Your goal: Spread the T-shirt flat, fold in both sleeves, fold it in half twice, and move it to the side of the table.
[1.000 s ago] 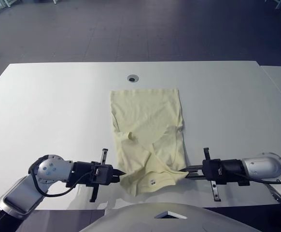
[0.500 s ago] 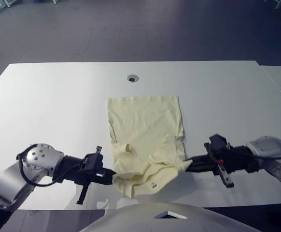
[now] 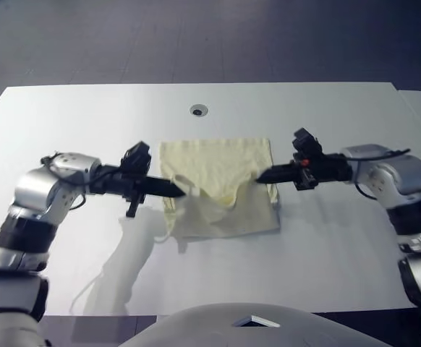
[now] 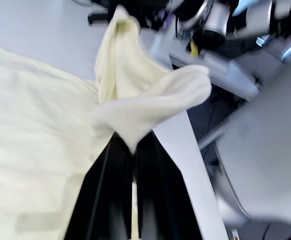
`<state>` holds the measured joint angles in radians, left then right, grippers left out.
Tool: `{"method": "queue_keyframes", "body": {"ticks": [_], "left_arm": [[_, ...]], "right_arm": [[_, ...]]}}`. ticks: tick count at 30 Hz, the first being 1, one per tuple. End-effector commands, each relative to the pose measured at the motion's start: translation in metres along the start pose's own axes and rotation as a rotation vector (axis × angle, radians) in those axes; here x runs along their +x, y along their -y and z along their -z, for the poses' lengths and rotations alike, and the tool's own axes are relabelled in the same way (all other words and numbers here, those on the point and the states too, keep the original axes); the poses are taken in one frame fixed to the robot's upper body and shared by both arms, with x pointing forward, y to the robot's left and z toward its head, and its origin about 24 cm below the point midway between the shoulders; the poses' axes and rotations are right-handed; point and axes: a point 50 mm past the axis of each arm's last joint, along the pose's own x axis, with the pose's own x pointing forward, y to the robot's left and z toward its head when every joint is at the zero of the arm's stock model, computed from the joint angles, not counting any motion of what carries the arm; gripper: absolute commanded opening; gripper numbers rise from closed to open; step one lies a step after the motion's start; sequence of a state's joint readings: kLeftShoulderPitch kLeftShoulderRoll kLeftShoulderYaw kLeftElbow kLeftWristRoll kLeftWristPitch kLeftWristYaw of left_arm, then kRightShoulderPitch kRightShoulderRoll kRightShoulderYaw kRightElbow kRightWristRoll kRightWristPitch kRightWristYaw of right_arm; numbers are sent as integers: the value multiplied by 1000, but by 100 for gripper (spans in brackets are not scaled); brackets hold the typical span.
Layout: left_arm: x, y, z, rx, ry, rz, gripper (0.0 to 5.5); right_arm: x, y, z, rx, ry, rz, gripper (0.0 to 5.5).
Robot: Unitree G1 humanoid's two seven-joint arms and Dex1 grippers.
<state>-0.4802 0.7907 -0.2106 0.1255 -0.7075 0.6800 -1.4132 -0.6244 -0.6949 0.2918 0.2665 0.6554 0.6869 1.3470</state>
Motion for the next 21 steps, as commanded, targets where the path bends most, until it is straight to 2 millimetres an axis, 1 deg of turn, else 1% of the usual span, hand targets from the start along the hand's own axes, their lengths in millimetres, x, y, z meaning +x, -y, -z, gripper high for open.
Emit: {"method": "queue_keyframes", "body": {"ticks": [1, 4, 7, 11, 16, 21], "left_arm": [[-4, -23, -6, -28, -13, -52, 0], [-9, -40, -9, -36, -12, -110, 0], [-10, -52, -13, -45, -4, -153, 0], [-1, -71, -16, -50, 16, -244, 0], [5, -84, -16, -60, 18, -319, 0], [5, -93, -19, -73, 46, -422, 0]], "right_arm": [[7, 30, -12, -29, -3, 60, 3], [10, 48, -11, -20, 8, 131, 3], [13, 59, -12, -12, 23, 188, 3], [14, 68, -11, 2, 45, 263, 3], [15, 76, -10, -5, 64, 380, 3], [12, 83, -7, 1, 71, 502, 3]]}}
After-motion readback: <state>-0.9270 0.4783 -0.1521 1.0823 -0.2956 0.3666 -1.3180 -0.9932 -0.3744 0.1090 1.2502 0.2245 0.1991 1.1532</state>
